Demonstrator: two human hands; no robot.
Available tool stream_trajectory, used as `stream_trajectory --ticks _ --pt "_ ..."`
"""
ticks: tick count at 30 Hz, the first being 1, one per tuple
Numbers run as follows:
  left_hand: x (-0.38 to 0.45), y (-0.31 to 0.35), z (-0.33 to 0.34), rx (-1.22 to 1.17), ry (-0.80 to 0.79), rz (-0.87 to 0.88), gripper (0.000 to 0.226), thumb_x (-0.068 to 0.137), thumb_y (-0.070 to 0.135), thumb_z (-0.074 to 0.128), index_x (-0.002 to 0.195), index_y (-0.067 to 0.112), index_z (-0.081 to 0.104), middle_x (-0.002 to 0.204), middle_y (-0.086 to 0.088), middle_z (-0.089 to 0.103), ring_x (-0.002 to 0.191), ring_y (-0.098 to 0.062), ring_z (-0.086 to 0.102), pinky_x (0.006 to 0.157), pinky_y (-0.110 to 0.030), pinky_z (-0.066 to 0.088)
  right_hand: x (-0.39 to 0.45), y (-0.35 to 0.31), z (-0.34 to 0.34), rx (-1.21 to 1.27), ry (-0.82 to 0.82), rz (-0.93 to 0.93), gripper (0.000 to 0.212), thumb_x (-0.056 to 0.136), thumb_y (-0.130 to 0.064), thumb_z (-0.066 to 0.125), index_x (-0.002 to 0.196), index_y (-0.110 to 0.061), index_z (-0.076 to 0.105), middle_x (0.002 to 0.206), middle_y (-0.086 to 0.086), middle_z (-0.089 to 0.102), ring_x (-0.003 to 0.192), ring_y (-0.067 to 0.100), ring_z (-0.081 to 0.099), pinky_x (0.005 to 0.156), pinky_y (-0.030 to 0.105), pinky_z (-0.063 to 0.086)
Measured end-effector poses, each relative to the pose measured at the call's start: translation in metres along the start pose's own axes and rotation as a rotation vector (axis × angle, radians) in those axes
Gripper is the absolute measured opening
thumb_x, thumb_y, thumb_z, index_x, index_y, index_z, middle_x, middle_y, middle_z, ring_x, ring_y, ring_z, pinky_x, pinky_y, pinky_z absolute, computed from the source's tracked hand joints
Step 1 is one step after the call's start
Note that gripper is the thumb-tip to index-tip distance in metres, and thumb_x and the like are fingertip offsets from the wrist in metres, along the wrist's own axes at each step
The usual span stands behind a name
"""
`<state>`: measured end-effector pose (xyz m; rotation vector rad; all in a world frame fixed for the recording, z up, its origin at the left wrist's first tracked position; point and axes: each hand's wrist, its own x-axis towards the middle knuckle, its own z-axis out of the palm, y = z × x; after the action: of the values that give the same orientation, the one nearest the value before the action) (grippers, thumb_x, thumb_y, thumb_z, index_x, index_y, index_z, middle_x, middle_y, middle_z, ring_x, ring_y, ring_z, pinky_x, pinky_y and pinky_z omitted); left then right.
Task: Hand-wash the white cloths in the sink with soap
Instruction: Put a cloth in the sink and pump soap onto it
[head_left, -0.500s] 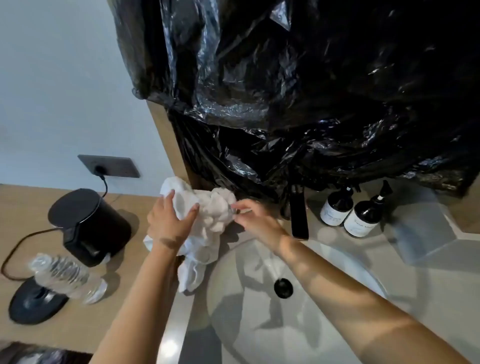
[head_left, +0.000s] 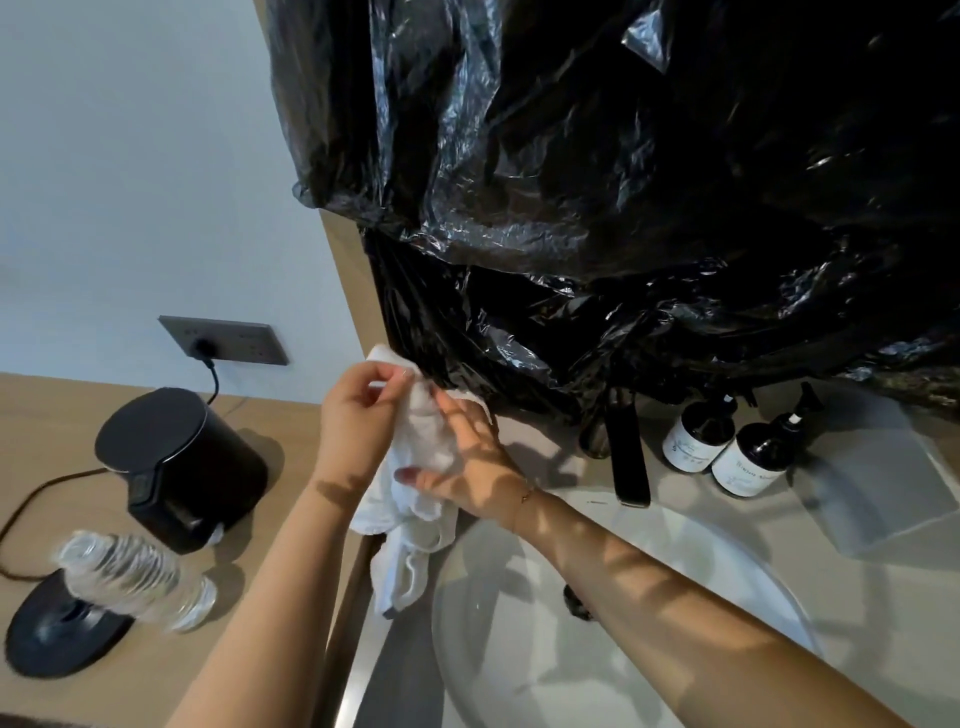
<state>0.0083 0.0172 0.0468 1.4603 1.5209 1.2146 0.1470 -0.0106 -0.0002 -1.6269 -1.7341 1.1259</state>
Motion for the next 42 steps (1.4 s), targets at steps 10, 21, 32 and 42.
stream_trajectory --ticks 10,21,32,42 --pt "-0.027 0.013 -0.041 -0.111 -0.106 0.028 0.018 0.094 0.025 0.062 0.112 0.026 0.065 0.109 0.013 0.066 0.100 0.002 0.060 0.087 -0.020 0.048 -0.028 -0.011 -0.021 0.774 0.166 -0.093 0.036 0.085 -0.022 0.071 0.120 -0.019 0.061 0.116 0.004 0.069 0.110 0.018 0.065 0.099 0.041 0.050" --pt "-0.043 -0.073 -0.020 0.562 -0.302 -0.058 0.066 0.081 0.065 0.061 0.138 0.034 0.047 0.139 0.009 0.051 0.131 -0.017 0.045 0.109 -0.045 0.033 -0.046 -0.085 -0.085 1.063 0.276 -0.064 0.033 0.090 -0.017 0.066 0.122 -0.012 0.060 0.125 0.016 0.064 0.117 0.032 0.060 0.103 0.055 0.044" --pt "-0.041 -0.083 -0.038 0.108 0.176 -0.396 0.049 0.095 0.044 0.052 0.128 0.008 0.051 0.109 -0.005 0.057 0.098 -0.025 0.054 0.087 -0.039 0.045 -0.074 -0.113 -0.115 1.006 0.393 -0.226 0.034 0.095 -0.016 0.059 0.127 -0.004 0.056 0.123 0.017 0.065 0.113 0.027 0.064 0.100 0.048 0.049" --pt "-0.040 -0.068 -0.017 0.248 0.091 -0.102 0.028 0.100 0.028 0.049 0.120 0.010 0.057 0.112 -0.003 0.060 0.102 -0.022 0.058 0.083 -0.034 0.044 -0.085 -0.180 -0.141 1.037 0.401 -0.436 0.033 0.095 -0.012 0.060 0.126 -0.005 0.056 0.124 0.017 0.064 0.116 0.029 0.062 0.103 0.050 0.047"
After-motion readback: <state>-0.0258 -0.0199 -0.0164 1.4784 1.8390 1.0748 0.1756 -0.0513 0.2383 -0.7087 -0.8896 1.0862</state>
